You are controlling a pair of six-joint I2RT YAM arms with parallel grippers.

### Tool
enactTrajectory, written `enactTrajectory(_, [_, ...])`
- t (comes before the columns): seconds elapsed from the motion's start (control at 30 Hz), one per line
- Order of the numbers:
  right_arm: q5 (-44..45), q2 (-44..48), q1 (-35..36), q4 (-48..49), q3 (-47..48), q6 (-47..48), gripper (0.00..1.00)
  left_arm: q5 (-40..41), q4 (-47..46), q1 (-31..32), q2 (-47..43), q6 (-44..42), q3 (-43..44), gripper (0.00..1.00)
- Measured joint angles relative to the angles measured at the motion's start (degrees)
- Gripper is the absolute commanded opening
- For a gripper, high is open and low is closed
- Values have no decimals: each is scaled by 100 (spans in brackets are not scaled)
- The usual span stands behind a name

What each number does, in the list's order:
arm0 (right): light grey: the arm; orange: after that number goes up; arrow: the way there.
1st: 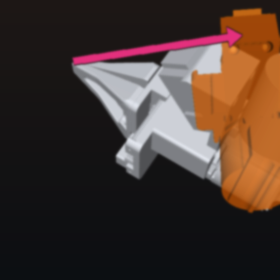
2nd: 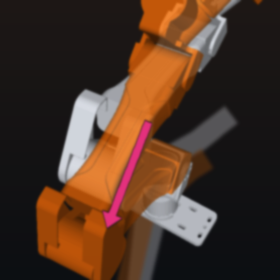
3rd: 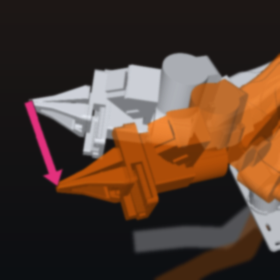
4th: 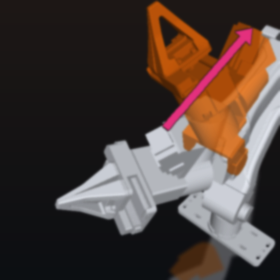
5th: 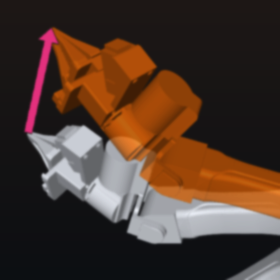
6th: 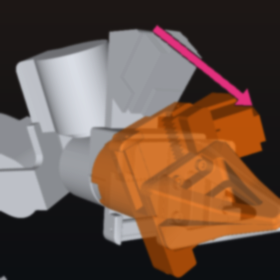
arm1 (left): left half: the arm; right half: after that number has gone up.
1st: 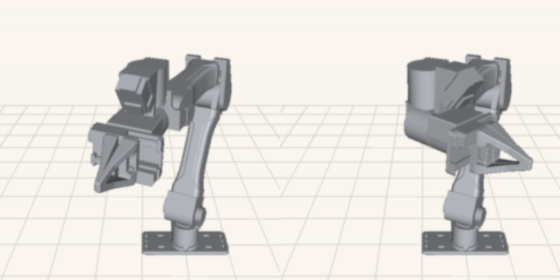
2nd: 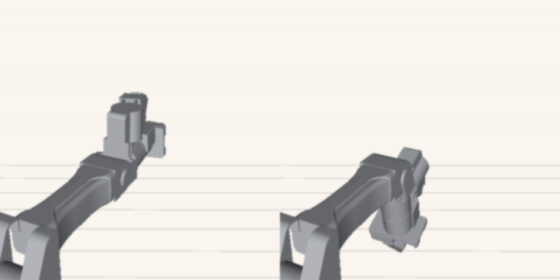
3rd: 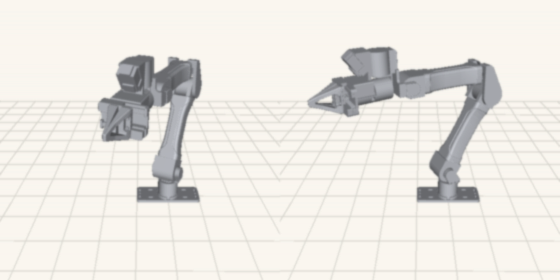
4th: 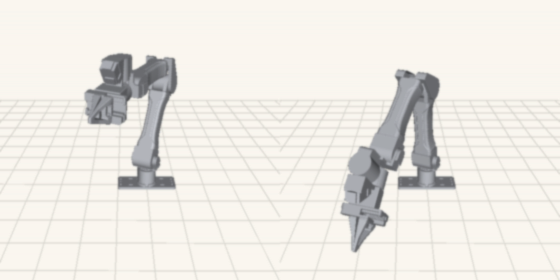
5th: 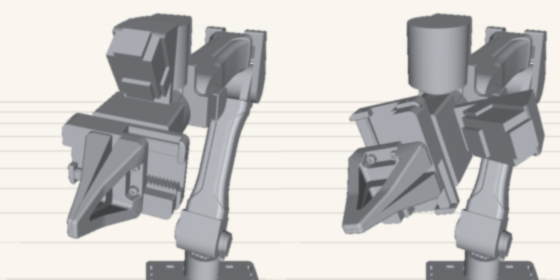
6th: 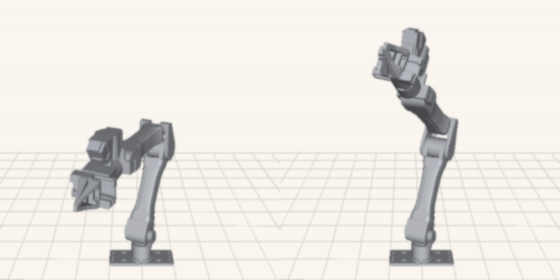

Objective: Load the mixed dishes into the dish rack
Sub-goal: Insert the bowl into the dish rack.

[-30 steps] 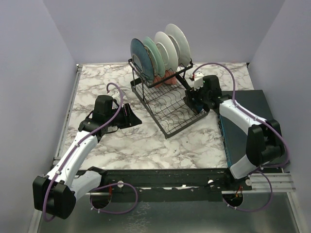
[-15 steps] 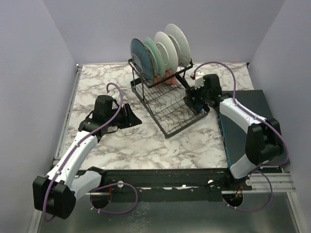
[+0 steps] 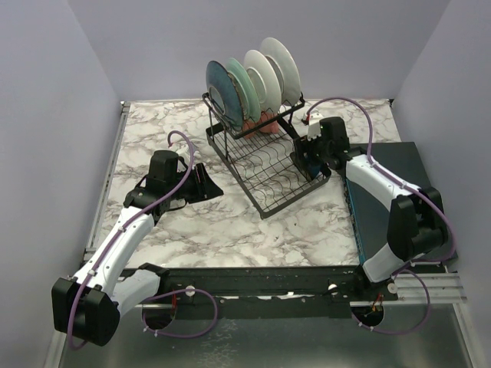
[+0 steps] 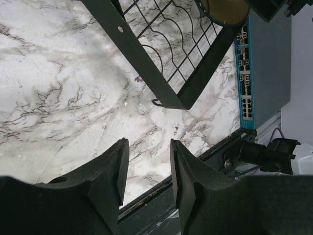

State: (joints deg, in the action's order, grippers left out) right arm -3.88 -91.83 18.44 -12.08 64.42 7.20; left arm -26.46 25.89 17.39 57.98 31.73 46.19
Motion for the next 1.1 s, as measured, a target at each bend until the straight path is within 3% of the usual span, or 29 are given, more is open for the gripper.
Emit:
enactTrajectory(0.4, [415, 0, 50, -2, 4, -138, 83, 57, 7, -2, 0, -13, 0, 45])
enactTrajectory(1.1, [610, 85, 50, -107, 61, -179, 97, 170, 28, -2, 0, -57, 0, 50])
